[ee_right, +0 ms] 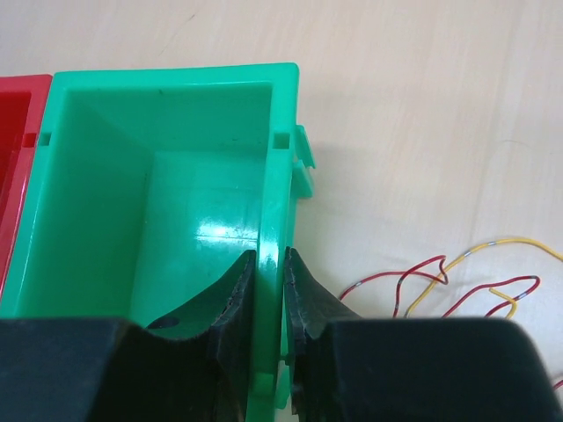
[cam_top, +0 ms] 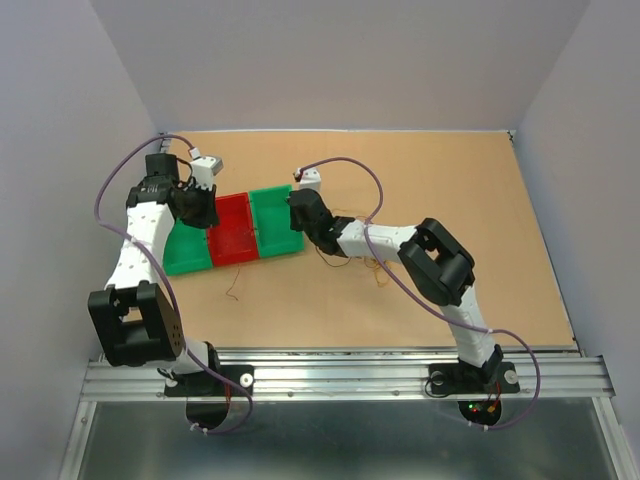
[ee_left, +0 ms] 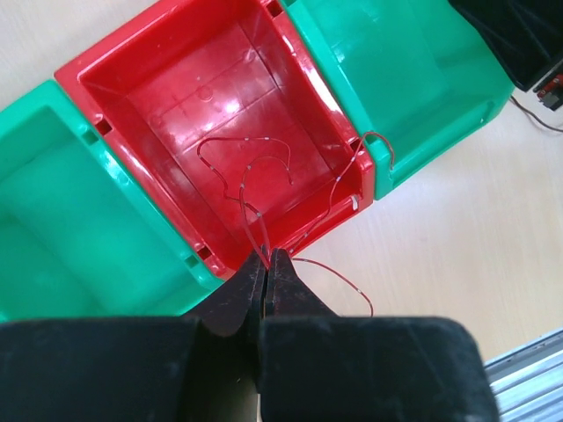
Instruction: Untangle the cables
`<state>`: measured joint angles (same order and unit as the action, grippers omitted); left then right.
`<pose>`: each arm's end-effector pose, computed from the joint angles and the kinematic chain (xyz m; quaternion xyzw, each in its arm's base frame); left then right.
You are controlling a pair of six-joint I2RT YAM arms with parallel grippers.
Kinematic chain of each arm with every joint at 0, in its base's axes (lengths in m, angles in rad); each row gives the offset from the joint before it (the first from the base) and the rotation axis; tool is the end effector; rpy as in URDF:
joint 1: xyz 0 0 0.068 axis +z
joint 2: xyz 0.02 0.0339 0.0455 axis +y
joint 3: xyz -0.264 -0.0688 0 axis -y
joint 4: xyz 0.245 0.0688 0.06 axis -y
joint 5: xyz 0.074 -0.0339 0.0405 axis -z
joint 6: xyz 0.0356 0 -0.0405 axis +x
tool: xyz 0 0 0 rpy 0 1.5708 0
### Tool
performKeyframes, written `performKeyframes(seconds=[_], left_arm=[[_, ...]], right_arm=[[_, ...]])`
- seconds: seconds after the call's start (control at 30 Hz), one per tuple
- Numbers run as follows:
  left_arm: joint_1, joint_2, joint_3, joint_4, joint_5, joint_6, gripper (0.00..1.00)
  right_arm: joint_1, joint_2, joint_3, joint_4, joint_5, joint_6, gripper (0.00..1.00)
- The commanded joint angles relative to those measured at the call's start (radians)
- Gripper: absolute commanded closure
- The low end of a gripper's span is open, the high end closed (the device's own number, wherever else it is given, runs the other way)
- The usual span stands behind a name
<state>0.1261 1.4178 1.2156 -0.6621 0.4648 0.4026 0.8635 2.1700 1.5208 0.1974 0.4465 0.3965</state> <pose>0.3001 0.0220 0.3035 0.2047 0.8933 -0.1206 0.3814 0.3338 0.3669 0.1849 -0.0769 0.8313 0.1533 0.5288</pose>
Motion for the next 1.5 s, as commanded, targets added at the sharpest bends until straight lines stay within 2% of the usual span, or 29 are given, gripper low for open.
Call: performKeyframes(seconds=[0.0, 0.2, 0.43, 0.63, 0.77, 0.87, 0.93, 1.03, 1.27, 1.37, 1.47], left_arm=[[0.003, 0.047, 0.074, 0.013, 0.003, -0.013, 1.00], [0.001, 0.060, 0.108, -0.022, -0.002, -0.005, 1.00], [0.003, -0.068, 0.075, -0.070, -0.025, 0.016, 1.00], [0.001, -0.086, 0.025, -0.082, -0.038, 0.051, 1.00], [0.001, -0.014, 0.061, -0.088, -0.015, 0.053, 1.00], [-0.005, 0.058, 0.119, -0.091, -0.006, 0.047, 1.00], [-0.013, 0.101, 0.157, -0.094, -0.008, 0.041, 1.00], [-0.028, 0.196, 0.260, -0.114, 0.009, 0.027, 1.00], [-0.092, 0.386, 0.407, -0.100, -0.040, -0.027, 1.00], [-0.102, 0.431, 0.466, -0.090, -0.064, -0.054, 1.00], [-0.102, 0.437, 0.483, -0.036, -0.124, -0.091, 1.00]], right_arm=[[-0.006, 0.033, 0.082, 0.036, 0.107, 0.042, 0.92], [-0.009, 0.079, 0.134, 0.039, 0.207, 0.044, 0.91], [-0.008, 0.103, 0.159, 0.051, 0.176, 0.045, 0.90], [-0.008, 0.091, 0.131, 0.092, 0.143, 0.027, 0.88], [-0.009, 0.070, 0.095, 0.128, 0.133, 0.019, 0.87], [-0.008, 0.060, 0.082, 0.132, 0.136, 0.013, 0.80], [-0.008, 0.051, 0.067, 0.145, 0.136, 0.010, 0.63], [-0.008, 0.030, 0.035, 0.168, 0.132, 0.007, 0.51], [-0.008, -0.007, -0.022, 0.217, 0.103, -0.016, 0.47], [-0.008, -0.003, -0.021, 0.217, 0.087, -0.033, 0.52], [-0.008, -0.001, -0.024, 0.217, 0.089, -0.044, 0.60]])
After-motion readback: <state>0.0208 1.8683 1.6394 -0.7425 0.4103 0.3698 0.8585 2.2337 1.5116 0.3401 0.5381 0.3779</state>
